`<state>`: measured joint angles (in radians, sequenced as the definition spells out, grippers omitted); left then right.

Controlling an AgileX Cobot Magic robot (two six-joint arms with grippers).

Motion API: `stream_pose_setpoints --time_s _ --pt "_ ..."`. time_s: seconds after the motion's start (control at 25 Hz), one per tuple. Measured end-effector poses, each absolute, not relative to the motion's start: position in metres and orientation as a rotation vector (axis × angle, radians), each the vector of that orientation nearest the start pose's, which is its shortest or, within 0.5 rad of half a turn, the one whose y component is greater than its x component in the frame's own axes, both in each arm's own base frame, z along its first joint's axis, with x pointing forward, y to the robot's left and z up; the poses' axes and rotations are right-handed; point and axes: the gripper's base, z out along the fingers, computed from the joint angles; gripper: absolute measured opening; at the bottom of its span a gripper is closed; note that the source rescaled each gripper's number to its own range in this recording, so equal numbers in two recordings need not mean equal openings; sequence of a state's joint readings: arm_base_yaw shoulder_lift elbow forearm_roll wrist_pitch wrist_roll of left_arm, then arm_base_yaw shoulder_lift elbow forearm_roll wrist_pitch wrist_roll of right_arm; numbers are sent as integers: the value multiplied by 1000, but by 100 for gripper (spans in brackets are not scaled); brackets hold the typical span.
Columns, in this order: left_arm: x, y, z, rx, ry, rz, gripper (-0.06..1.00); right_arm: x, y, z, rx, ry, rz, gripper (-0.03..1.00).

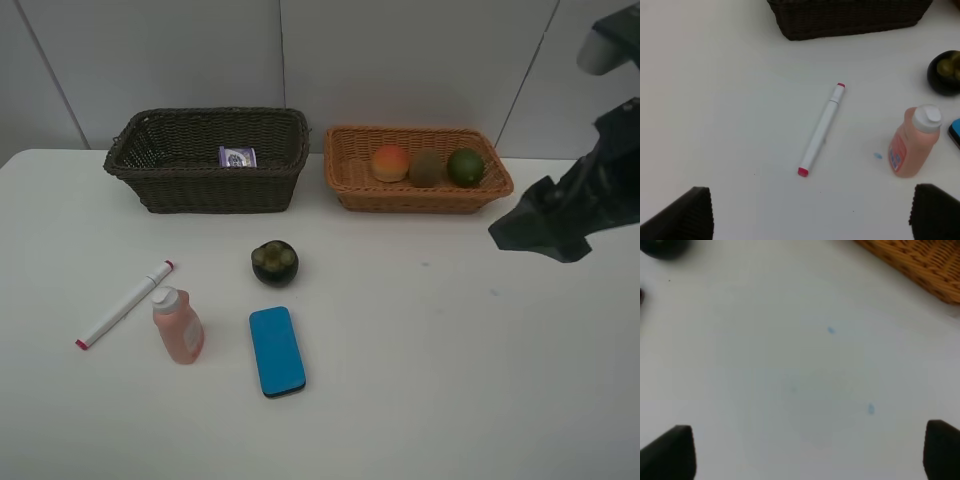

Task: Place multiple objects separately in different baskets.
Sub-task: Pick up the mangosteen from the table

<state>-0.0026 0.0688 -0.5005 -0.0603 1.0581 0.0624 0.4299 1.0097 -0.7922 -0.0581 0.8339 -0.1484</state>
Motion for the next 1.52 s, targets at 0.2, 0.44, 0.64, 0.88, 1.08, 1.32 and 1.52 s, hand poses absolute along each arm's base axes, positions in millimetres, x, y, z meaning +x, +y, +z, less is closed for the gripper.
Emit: stream_pose_setpoints --time_s 0.2,0.44,0.64,0.88,1.08,1.32,1.52 --pt "6 -5 278 69 2108 -37 100 150 48 298 -606 2413 22 99" --pt "6 -5 278 69 2108 -37 100 124 25 300 -439 2371 3 99" --pt "6 -5 278 69 2108 -37 100 98 10 307 -266 2291 -10 99" --pt "6 -5 278 69 2108 -37 100 68 2 314 -164 2218 -53 99" --pt "6 -5 278 69 2108 -37 100 50 0 317 -135 2169 -68 99" --pt "6 -5 278 69 2108 -37 100 25 0 314 -130 2082 -73 99" --pt "6 -5 278 69 2108 -37 100 7 0 305 -126 2015 -76 99"
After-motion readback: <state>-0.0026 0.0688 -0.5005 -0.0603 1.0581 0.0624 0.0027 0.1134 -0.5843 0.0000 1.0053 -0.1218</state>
